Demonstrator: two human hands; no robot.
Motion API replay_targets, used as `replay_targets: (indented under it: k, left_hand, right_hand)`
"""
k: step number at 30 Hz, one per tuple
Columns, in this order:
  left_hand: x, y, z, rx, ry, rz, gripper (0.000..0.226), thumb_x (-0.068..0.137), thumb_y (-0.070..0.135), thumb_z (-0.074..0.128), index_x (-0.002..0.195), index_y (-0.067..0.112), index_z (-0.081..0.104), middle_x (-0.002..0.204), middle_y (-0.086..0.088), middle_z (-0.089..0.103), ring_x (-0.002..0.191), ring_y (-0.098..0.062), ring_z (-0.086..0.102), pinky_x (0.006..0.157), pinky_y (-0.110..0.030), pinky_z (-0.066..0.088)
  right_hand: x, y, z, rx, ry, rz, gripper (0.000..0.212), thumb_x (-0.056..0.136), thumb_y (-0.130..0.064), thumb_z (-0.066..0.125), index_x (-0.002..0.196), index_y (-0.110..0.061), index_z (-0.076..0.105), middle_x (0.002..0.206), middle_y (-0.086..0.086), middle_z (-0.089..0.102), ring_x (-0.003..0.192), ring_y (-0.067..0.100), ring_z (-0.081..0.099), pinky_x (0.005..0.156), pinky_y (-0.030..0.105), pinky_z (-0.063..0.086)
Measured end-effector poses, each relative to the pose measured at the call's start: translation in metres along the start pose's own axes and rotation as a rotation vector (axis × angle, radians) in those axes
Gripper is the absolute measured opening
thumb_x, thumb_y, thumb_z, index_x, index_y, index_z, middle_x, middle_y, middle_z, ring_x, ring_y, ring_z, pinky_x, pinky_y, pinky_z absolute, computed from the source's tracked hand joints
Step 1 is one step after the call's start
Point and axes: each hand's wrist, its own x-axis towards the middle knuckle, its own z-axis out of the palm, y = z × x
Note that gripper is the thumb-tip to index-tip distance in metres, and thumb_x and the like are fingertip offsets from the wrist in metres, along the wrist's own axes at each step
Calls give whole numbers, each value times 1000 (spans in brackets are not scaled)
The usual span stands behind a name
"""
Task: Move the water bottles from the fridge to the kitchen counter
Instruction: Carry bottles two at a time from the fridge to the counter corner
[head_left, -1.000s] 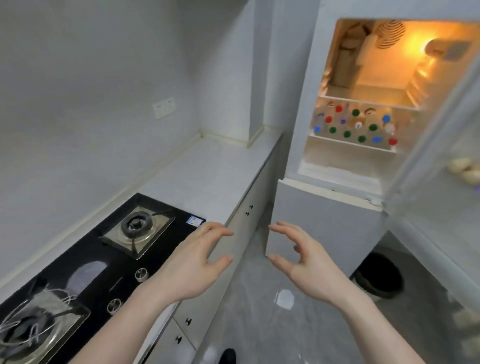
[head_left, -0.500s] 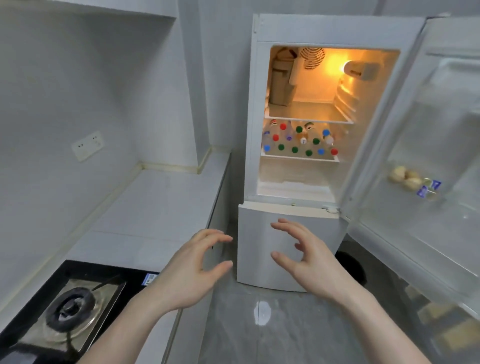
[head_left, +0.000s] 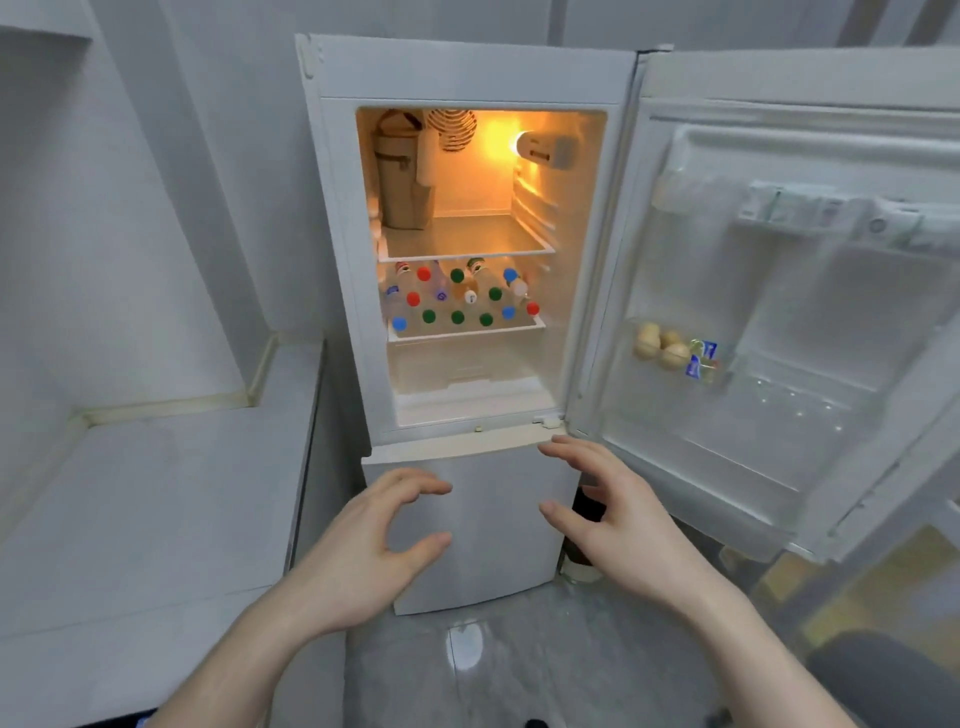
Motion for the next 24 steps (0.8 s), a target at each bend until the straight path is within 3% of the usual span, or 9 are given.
replay_targets:
  k: [6, 11, 19, 24]
  left_hand:
    - [60, -6, 5, 20, -3, -6, 39, 92, 43, 72, 128, 47, 58, 136, 35, 48, 127, 9, 48, 110, -24, 40]
    - [123, -9, 10, 46, 26, -16, 38, 91, 45, 72, 127, 47, 59, 136, 34, 49, 126, 6, 50, 109, -29, 42]
    - [227, 2, 19, 44, 89, -33, 36, 93, 44, 68, 127, 49, 56, 137, 33, 48, 125, 10, 47, 104, -21, 41]
    - [266, -7, 24, 33, 109, -76, 36, 94, 47, 67, 127, 51, 55, 136, 38, 45, 124, 12, 46, 100, -15, 38]
  right_hand:
    - [48, 28, -14, 17, -3, 12, 53, 93, -34, 75, 138, -52, 56, 150, -38, 42, 137, -16, 41, 104, 14, 39]
    - [106, 55, -32, 33, -9, -20, 51, 94, -36, 74, 140, -51, 55, 153, -35, 43, 140, -13, 41, 109, 19, 40]
    - [205, 96, -70, 64, -13, -59, 50, 95, -35, 74, 138, -53, 56, 150, -37, 44, 137, -11, 43, 108, 24, 44]
    - [259, 111, -78, 48, -66, -89, 49, 95, -39, 72, 136, -60, 52, 147, -42, 41, 133, -16, 43, 105, 18, 42]
